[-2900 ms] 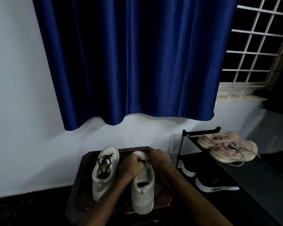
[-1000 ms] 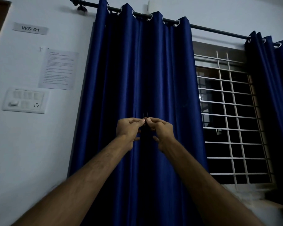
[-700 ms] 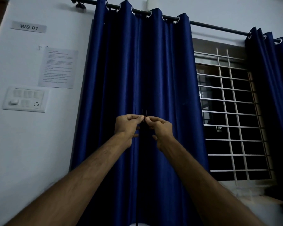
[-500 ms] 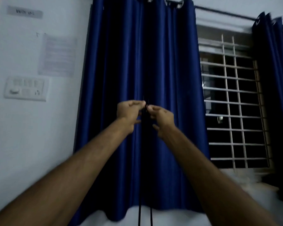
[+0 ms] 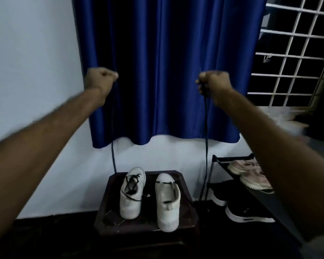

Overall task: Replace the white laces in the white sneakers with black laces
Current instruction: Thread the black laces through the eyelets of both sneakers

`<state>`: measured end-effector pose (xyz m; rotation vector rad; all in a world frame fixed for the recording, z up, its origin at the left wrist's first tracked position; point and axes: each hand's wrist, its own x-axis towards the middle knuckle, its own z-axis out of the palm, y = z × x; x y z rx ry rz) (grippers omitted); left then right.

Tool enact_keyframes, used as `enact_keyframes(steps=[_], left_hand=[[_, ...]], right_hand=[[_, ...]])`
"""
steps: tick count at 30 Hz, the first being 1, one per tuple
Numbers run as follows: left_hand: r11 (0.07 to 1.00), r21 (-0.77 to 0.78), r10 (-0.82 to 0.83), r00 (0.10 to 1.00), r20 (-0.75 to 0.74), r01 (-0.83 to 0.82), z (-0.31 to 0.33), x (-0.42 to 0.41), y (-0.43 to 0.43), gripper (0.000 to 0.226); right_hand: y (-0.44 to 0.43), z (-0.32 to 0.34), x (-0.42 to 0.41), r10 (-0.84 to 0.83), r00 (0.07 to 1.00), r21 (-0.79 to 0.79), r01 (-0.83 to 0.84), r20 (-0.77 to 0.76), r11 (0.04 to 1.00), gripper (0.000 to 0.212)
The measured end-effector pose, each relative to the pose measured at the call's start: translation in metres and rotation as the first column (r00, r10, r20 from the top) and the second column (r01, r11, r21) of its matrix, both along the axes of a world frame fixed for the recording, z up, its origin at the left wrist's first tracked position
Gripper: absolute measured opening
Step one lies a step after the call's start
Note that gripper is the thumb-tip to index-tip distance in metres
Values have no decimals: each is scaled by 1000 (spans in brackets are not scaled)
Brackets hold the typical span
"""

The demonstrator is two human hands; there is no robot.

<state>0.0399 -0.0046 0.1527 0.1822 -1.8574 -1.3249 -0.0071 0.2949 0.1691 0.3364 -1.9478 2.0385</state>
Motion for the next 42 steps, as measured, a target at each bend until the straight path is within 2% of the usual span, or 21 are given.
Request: enact_keyframes(steps=[3, 7, 10, 12, 14, 16, 18, 23, 27, 30, 33, 34, 35, 37, 41, 42], left_hand=[[991, 64, -125, 983, 131, 118, -51, -15, 8, 9], [978, 68, -206, 949, 237, 195, -117, -30, 32, 9], [964, -76, -208, 901, 380, 255, -178, -37, 47, 5], [932, -244, -119, 862, 493, 268, -216, -34, 58, 9], [901, -348, -67, 876, 478, 259, -249, -22, 72, 19], [902, -384, -63, 941, 333, 197, -275, -2, 86, 20], [887, -436, -57, 974, 221, 151, -304, 20, 96, 16], [828, -533, -40, 966, 257, 176, -382, 64, 110, 22], [590, -771, 45, 943, 329, 241, -404, 65, 101, 32], [461, -814, 22, 913, 408, 352, -404, 70, 92, 62], [267, -849, 65, 870, 489, 457, -416, 71, 85, 101], [242, -849, 93, 859, 503, 471, -421, 69, 86, 107], [255, -828, 125, 832, 540, 499, -423, 69, 89, 110], [311, -804, 162, 805, 571, 507, -424, 72, 100, 102], [238, -850, 244, 819, 520, 469, -428, 75, 112, 66], [262, -856, 246, 827, 506, 446, -432, 77, 112, 58]], right_hand=[[-8, -51, -18, -16, 1000, 155, 13, 21, 988, 19], [-22, -116, -20, 7, 996, 397, -42, 90, 917, 10], [-32, -177, -19, 47, 981, 556, -144, 186, 819, 14], [-38, -218, -21, 30, 975, 663, -171, 219, 729, 22], [-45, -252, -20, 17, 964, 730, -211, 264, 650, 22], [-51, -279, -20, -16, 956, 754, -221, 293, 618, 17], [-57, -300, -21, -83, 967, 793, -149, 243, 591, 14], [-64, -314, -19, -161, 971, 788, -41, 177, 615, 19], [-65, -314, -17, -169, 976, 804, -12, 139, 594, 18], [-65, -316, -18, -169, 970, 789, -36, 176, 613, 18], [-67, -317, -17, -175, 963, 800, -60, 203, 597, 20], [-67, -317, -17, -186, 962, 810, -57, 202, 584, 21], [-66, -318, -16, -197, 961, 818, -49, 196, 574, 23], [-64, -319, -15, -213, 959, 823, -32, 184, 567, 24], [-62, -317, -8, -236, 953, 824, -24, 190, 566, 24], [-62, -316, -6, -238, 951, 826, -29, 196, 563, 24]])
